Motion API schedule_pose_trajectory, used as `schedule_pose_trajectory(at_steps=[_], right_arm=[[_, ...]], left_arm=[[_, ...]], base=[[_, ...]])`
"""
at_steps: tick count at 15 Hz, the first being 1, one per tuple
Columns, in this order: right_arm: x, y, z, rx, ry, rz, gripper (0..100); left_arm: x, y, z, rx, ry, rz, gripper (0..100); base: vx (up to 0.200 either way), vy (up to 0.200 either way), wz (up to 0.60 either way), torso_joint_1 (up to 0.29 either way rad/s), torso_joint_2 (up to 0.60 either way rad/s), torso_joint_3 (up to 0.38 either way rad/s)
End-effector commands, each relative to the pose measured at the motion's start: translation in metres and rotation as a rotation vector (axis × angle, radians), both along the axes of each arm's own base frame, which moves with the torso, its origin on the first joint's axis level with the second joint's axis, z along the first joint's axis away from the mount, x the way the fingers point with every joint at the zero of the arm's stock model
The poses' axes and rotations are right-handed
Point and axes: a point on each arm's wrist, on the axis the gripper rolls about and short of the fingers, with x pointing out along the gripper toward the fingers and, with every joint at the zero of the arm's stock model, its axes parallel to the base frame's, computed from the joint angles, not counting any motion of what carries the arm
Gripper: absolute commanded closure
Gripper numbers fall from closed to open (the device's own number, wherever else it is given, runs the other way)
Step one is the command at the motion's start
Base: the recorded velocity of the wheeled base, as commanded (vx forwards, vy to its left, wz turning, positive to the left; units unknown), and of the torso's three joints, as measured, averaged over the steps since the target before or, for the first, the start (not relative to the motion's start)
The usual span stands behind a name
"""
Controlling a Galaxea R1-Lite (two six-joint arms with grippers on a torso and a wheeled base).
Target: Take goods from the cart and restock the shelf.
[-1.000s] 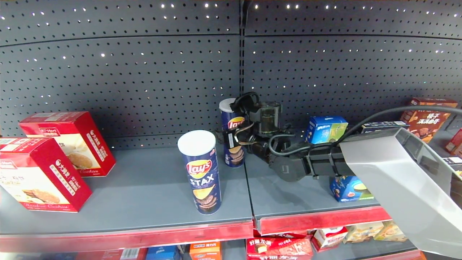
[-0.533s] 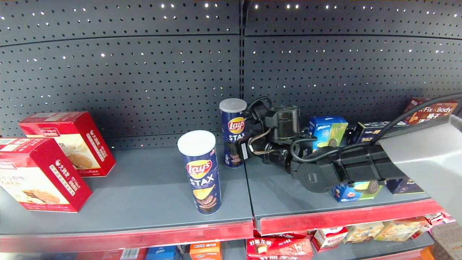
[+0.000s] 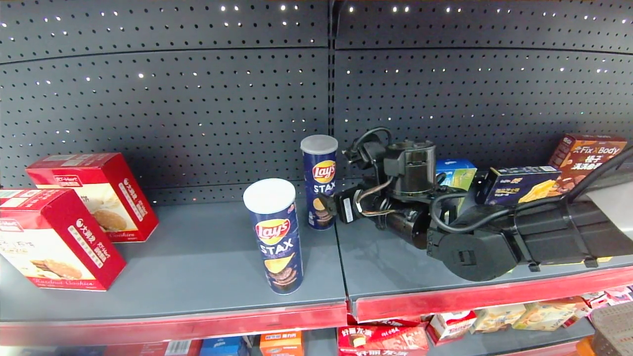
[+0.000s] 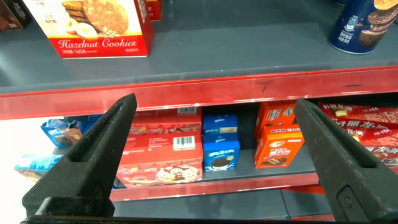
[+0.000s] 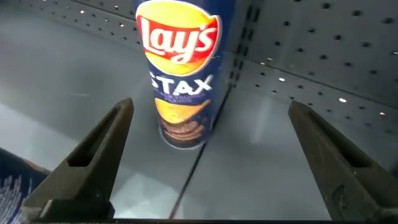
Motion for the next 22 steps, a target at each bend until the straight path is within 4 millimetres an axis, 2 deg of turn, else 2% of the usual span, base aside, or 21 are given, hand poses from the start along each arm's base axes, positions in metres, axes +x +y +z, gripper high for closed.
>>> schedule_pose_trajectory(at_steps=[1,5,9,11,18,22], right_arm=[[0.000,-0.004,0.002,-0.002,-0.003,-0.030,0],[0.008,-0.016,-0.004,-0.033,0.015,-0.127,0],[0.025,-0.030,-0.022,-0.089,0.056,-0.240,0],[0.036,-0.028,-0.030,-0.094,0.065,-0.252,0],[0.063,-0.014,-0.033,-0.043,0.037,-0.256,0],[0.072,-0.018,-0.033,-0.029,0.031,-0.268,0]], left_arm=[[0.000,0.000,0.000,0.000,0.002,0.001,0],[0.000,0.000,0.000,0.000,0.002,0.001,0],[0.000,0.000,0.000,0.000,0.002,0.001,0],[0.000,0.000,0.000,0.000,0.002,0.001,0],[0.000,0.000,0.000,0.000,0.002,0.001,0],[0.000,0.000,0.000,0.000,0.002,0.001,0]], base=[[0.000,0.000,0.00,0.000,0.00,0.000],[0.000,0.000,0.00,0.000,0.00,0.000],[0.000,0.000,0.00,0.000,0.00,0.000],[0.000,0.000,0.00,0.000,0.00,0.000],[0.000,0.000,0.00,0.000,0.00,0.000],[0.000,0.000,0.00,0.000,0.00,0.000]])
